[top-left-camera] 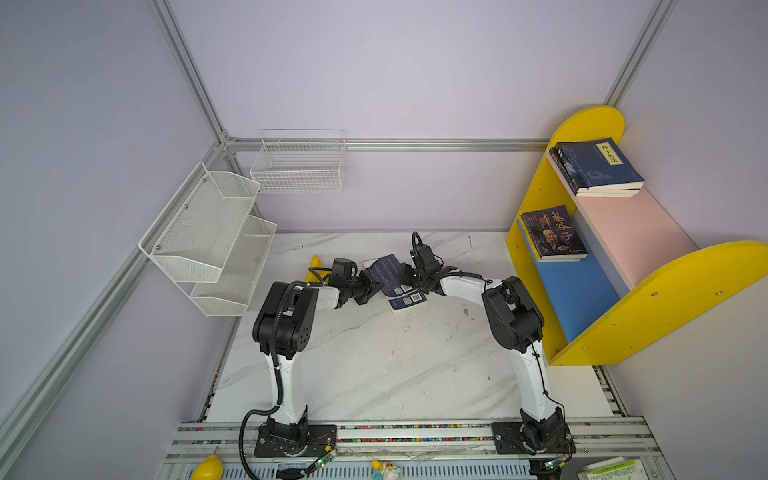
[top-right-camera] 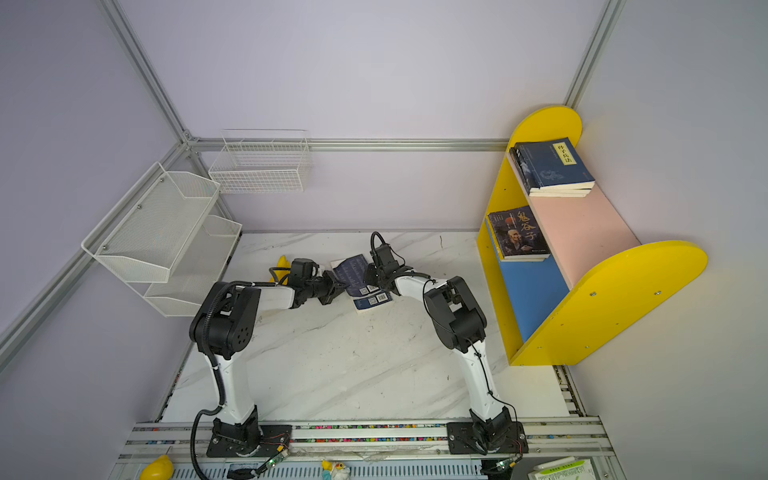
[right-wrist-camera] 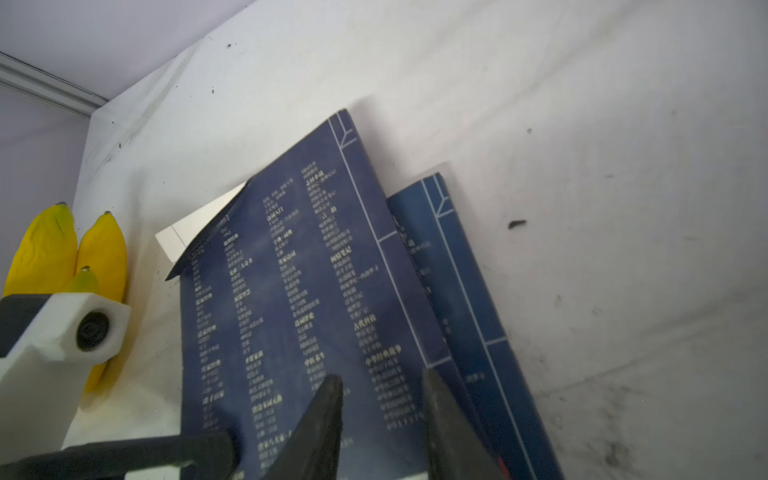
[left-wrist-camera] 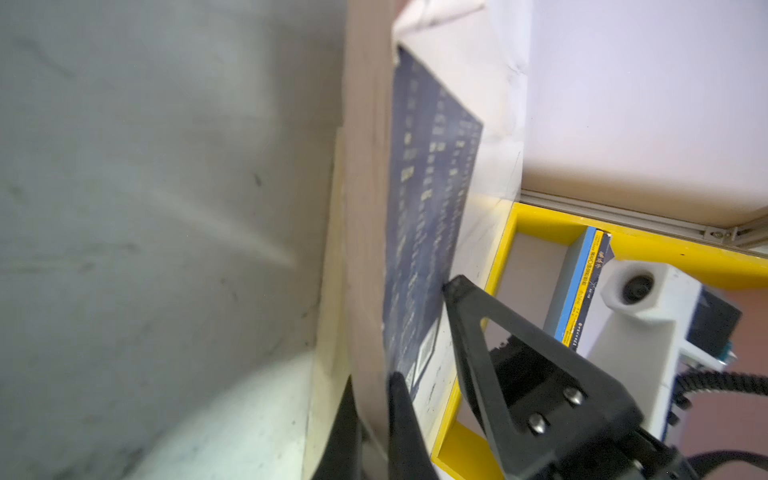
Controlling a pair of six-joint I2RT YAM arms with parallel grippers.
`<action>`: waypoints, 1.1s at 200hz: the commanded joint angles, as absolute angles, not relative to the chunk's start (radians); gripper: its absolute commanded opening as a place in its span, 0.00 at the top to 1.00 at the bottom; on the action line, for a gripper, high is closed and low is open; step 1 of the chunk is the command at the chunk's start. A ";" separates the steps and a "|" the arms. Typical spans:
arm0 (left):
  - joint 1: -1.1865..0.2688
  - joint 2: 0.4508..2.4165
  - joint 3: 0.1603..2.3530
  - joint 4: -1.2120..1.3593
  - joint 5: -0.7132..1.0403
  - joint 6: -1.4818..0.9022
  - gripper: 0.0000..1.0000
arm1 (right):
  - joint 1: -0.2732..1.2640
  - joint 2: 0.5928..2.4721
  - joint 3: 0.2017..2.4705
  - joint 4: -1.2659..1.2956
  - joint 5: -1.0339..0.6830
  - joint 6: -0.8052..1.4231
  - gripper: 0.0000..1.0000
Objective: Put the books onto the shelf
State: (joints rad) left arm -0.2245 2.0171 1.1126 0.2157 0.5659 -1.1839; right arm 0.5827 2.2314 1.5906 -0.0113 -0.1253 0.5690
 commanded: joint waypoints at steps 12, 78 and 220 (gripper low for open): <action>-0.225 1.896 1.110 0.188 0.508 -1.130 0.97 | 0.584 2.195 1.568 -0.023 -0.185 0.549 0.63; -0.225 1.812 1.289 -0.219 0.464 -0.968 1.00 | 0.585 2.000 1.514 0.012 -0.102 0.381 0.40; -0.186 1.896 1.755 -0.667 0.800 -0.804 1.00 | 0.955 1.752 1.286 -0.007 0.548 -0.093 0.05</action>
